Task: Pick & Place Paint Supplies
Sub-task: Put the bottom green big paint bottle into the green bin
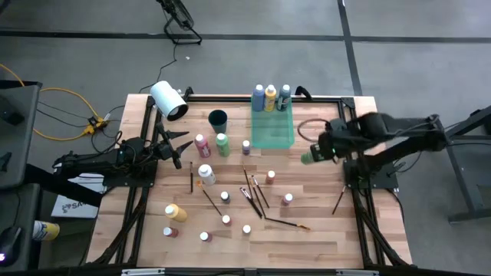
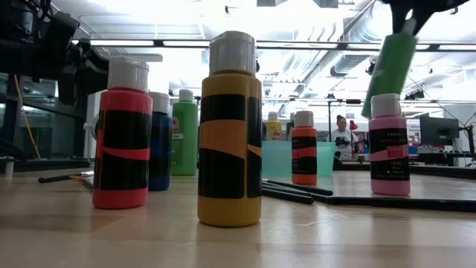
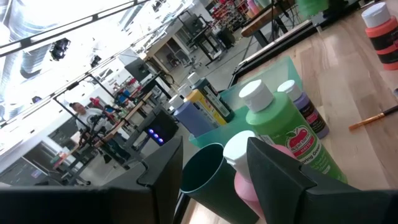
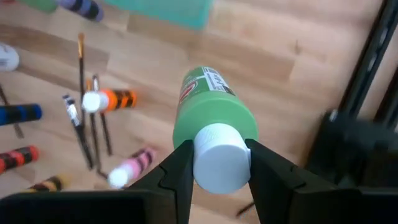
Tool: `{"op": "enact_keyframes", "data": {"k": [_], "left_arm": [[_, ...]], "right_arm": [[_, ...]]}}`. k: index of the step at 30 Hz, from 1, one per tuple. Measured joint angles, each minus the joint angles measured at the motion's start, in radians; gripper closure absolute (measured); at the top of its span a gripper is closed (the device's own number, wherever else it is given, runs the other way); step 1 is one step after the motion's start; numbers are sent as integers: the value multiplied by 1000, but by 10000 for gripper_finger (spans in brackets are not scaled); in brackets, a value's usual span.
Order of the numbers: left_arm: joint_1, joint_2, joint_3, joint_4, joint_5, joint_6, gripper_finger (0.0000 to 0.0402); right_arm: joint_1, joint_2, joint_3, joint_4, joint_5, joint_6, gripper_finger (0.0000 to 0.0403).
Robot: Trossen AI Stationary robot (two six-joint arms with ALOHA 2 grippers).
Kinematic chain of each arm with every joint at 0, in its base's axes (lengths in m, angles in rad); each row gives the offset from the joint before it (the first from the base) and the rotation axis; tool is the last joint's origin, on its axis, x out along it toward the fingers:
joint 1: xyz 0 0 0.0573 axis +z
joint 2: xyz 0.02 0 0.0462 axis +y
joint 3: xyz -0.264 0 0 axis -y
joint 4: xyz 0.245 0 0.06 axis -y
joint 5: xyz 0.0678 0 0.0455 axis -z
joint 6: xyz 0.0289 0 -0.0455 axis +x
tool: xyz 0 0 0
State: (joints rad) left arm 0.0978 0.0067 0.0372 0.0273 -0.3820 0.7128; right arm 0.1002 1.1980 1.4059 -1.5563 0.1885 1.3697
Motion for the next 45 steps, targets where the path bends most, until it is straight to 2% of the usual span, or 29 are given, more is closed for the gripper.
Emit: {"op": "enact_keyframes", "data": {"k": [6,12,21,27,36,41,45], "left_arm": [[0,0,0,0,0,0,229],[0,0,0,0,0,0,229],[0,0,0,0,0,0,229],[0,0,0,0,0,0,229],[0,0,0,0,0,0,229],[0,0,0,0,0,0,229],[0,0,0,0,0,0,229]], "right_arm": [[-197,0,0,131,18,-363,286],[-370,11,0,304,4,-639,286],[-546,126,0,512,-148,-926,287],[-604,253,-1,534,-136,-971,287],[-668,425,31,527,-102,-868,287],[-675,505,199,400,-42,-865,287],[-688,606,369,242,-46,-878,287]]}}
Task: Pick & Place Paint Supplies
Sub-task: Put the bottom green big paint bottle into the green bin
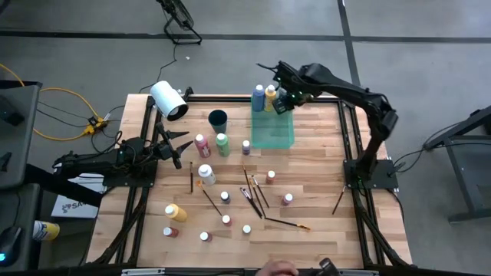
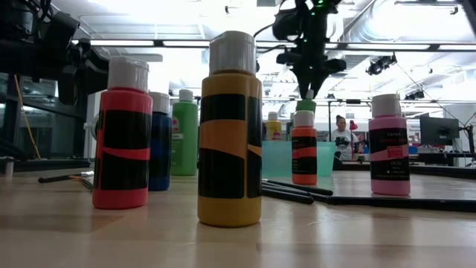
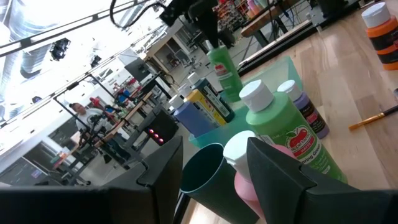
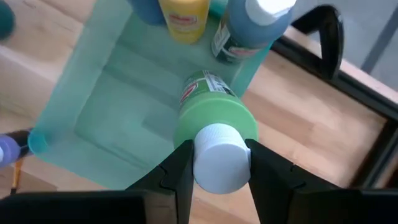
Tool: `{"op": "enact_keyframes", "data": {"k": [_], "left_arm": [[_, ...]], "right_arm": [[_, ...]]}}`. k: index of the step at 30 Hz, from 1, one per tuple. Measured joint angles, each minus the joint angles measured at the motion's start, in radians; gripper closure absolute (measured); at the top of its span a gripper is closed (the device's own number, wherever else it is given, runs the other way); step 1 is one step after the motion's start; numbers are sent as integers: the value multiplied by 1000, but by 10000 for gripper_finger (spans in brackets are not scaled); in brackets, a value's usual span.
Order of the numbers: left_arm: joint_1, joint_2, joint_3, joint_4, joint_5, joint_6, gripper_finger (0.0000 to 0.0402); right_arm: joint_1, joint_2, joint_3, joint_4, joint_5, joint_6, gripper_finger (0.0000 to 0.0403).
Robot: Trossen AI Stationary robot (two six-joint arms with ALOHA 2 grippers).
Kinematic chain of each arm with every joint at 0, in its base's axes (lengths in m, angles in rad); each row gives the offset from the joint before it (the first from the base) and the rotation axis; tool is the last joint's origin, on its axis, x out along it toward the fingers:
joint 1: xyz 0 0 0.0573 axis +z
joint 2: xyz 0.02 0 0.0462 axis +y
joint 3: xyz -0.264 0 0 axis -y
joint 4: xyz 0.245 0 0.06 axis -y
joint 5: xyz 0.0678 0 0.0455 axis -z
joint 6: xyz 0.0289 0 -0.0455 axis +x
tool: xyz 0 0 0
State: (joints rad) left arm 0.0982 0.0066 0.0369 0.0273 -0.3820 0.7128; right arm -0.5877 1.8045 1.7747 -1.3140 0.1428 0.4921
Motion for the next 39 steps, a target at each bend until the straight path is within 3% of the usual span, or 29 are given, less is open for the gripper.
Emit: {"op": "enact_keyframes", "data": {"k": [8,27,39], "left_arm": [[0,0,0,0,0,0,229],[0,0,0,0,0,0,229],[0,0,0,0,0,0,229]], "right_arm": [[-18,149,173,-119,-13,-20,287],[-78,232,182,-74,1,-35,285],[-83,242,182,-31,-7,-57,213]]}}
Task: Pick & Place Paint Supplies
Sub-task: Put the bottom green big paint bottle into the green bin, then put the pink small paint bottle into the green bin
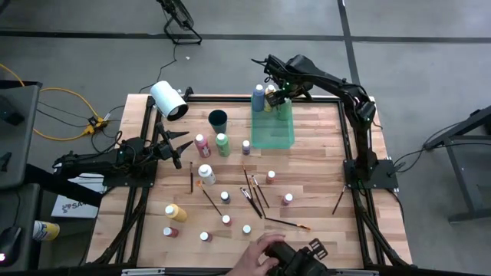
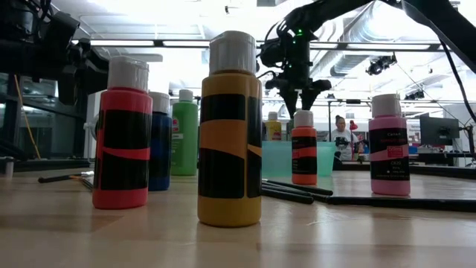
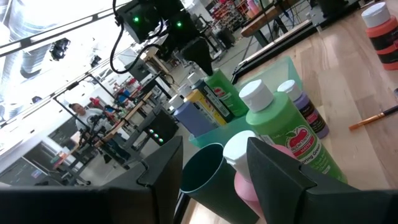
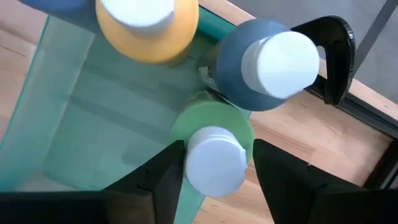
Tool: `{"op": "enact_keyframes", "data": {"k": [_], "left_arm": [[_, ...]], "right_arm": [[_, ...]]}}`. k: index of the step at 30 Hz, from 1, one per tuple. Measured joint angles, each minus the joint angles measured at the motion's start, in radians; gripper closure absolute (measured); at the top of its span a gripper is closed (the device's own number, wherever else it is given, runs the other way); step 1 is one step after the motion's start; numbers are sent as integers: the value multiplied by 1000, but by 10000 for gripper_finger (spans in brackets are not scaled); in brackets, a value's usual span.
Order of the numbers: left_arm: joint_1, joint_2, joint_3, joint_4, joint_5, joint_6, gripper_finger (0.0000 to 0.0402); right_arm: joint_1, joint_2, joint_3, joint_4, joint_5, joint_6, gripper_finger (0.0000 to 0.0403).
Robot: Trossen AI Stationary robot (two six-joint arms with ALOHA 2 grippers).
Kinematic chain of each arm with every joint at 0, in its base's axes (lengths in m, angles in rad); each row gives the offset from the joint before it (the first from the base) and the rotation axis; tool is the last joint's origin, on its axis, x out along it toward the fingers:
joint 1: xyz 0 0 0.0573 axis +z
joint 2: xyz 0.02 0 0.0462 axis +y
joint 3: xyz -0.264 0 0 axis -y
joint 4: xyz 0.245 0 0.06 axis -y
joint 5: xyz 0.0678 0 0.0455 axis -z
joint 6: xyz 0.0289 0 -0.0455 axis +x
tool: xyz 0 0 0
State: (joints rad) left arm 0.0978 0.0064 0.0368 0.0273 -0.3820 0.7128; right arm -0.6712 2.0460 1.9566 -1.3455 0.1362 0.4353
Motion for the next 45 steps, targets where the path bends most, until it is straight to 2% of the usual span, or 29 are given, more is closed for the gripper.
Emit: {"op": "enact_keyframes", "data": {"k": [14,24,31,38,41,45], "left_arm": [[0,0,0,0,0,0,229],[0,0,0,0,0,0,229],[0,0,0,0,0,0,229],[0,0,0,0,0,0,229],[0,0,0,0,0,0,229],[0,0,0,0,0,0,229]], "right_arm": [[22,-85,-2,-21,-11,-17,98],[172,-225,-14,-164,-50,-64,105],[339,-298,-171,-140,-104,-56,113],[496,-312,-300,-106,-193,153,113],[559,-313,-344,-97,-203,300,113],[647,-312,-390,-64,-277,501,113]]}}
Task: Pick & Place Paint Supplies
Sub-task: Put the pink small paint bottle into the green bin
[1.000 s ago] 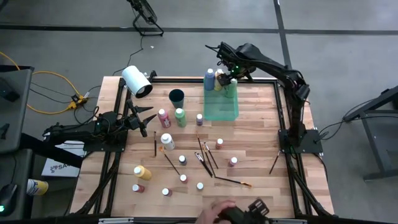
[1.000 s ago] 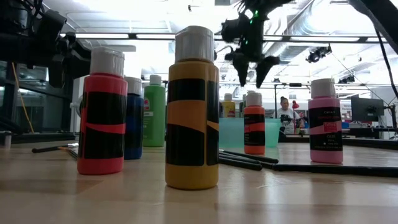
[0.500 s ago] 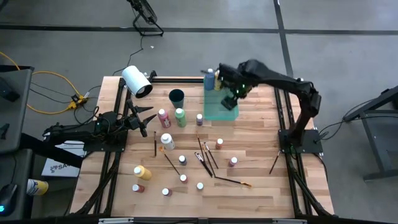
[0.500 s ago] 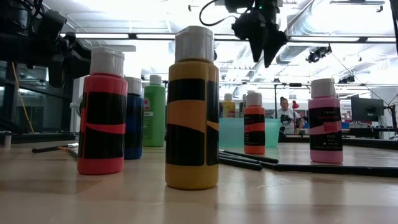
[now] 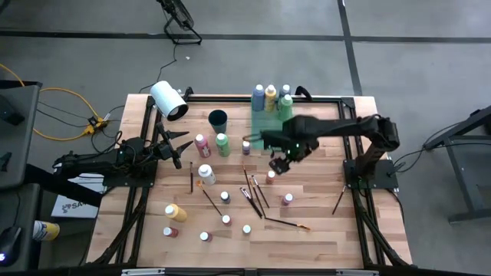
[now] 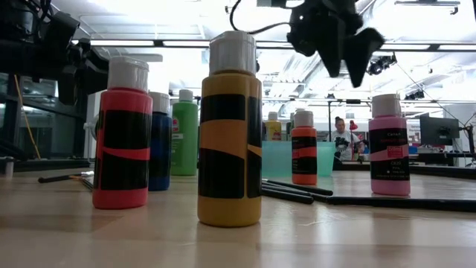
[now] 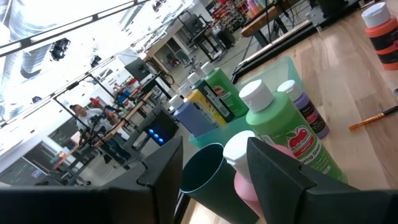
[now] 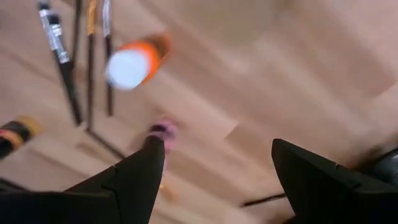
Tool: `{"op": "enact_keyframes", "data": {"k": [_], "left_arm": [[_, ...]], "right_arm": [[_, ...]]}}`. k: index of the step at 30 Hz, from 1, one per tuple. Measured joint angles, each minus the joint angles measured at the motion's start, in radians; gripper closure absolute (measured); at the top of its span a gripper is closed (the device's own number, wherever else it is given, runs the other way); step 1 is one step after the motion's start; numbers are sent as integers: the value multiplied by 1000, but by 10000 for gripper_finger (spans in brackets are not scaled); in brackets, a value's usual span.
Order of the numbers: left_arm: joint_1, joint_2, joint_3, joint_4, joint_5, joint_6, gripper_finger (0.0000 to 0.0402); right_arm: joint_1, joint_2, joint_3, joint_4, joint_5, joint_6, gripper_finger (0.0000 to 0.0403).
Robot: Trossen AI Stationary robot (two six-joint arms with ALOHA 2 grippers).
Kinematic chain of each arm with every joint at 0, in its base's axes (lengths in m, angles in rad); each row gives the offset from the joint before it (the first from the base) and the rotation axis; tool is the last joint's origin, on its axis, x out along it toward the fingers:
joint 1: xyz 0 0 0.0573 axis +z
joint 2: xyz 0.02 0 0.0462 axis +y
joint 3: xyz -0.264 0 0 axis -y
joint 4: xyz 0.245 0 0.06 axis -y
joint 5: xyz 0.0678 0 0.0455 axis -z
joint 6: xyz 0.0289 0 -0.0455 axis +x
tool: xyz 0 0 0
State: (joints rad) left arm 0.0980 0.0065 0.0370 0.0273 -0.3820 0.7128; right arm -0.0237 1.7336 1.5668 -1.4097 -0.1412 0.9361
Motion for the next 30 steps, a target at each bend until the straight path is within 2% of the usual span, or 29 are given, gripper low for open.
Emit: {"op": "enact_keyframes", "data": {"k": [8,15,22,30], "left_arm": [[0,0,0,0,0,0,229],[0,0,0,0,0,0,229],[0,0,0,0,0,0,229],[0,0,0,0,0,0,229]], "right_arm": [[147,0,-95,94,-18,361,113],[227,0,-195,260,-26,555,113],[263,2,-238,307,1,639,113],[304,24,-244,350,-8,642,113]]}}
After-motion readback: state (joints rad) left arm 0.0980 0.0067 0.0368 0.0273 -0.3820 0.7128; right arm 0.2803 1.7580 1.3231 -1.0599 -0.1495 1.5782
